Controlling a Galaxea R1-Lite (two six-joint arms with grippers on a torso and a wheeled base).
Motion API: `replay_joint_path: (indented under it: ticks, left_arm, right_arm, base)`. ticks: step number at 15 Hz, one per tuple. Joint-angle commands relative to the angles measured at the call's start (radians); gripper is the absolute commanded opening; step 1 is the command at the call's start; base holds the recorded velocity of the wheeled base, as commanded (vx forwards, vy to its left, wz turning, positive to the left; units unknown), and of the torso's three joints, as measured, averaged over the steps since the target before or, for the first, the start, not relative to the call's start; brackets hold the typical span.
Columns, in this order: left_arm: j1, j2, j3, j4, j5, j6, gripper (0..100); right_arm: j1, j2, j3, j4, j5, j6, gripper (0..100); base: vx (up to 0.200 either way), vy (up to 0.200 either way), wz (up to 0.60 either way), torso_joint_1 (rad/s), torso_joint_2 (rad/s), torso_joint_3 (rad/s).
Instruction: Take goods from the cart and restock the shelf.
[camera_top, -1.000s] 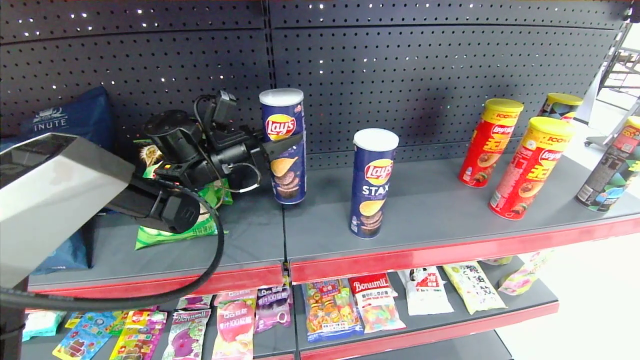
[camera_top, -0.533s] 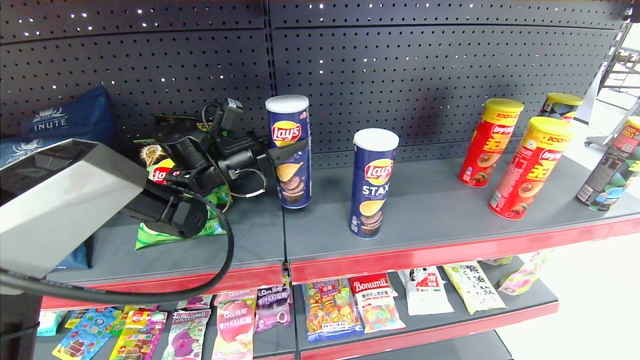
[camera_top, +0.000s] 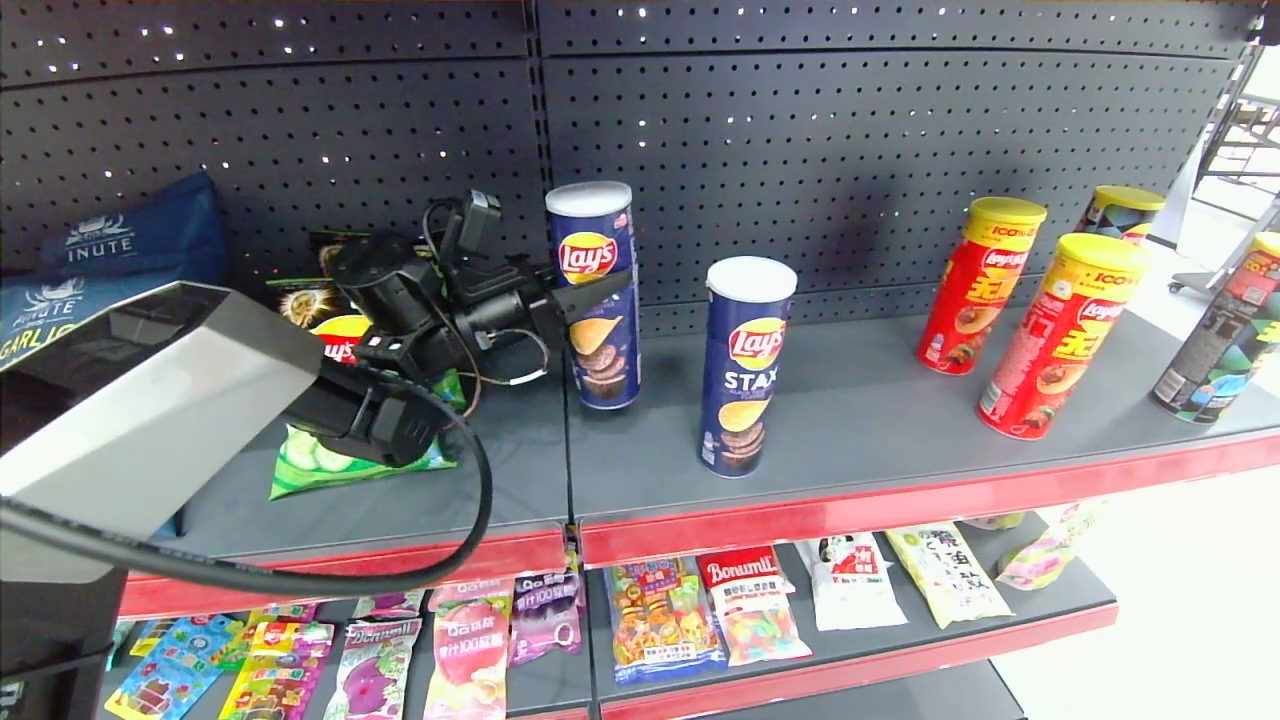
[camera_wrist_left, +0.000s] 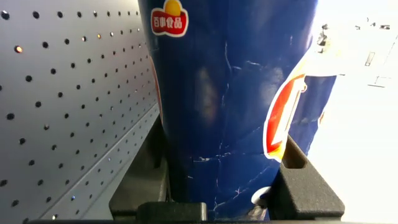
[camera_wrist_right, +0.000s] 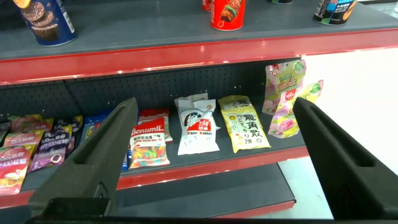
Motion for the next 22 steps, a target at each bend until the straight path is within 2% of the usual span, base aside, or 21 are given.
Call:
replay_joint_path:
  ticks: [1,4,11,16,22]
  left_arm:
    - [-0.002,0.032,-0.017,-0.005,0.000,0.000,0]
    - [-0.013,0.049,-0.046,-0.005,0.000,-0.042,0]
    - [-0.045,0.121,-0.121,0.001,-0.002,-0.046,0]
    - [-0.045,0.140,-0.148,0.001,-0.066,-0.057,0]
    - [-0.050,0.189,-0.217,0.010,-0.092,-0.052,0]
  right_arm:
    - [0.000,0.000,0.000,0.000,0.000,0.000,100]
    - [0.000,0.000,0.000,0.000,0.000,0.000,100]
    - [0.000,0.000,0.000,0.000,0.000,0.000,100]
    - [0.000,0.000,0.000,0.002,0.000,0.000,100]
    - [0.000,0.000,0.000,0.000,0.000,0.000,100]
  base:
    - [0.000,0.000,0.00,0.000,0.00,0.000]
    - [0.000,0.000,0.00,0.000,0.00,0.000]
    - [0.000,0.000,0.00,0.000,0.00,0.000]
    - [0.000,0.000,0.00,0.000,0.00,0.000]
    - [0.000,0.000,0.00,0.000,0.00,0.000]
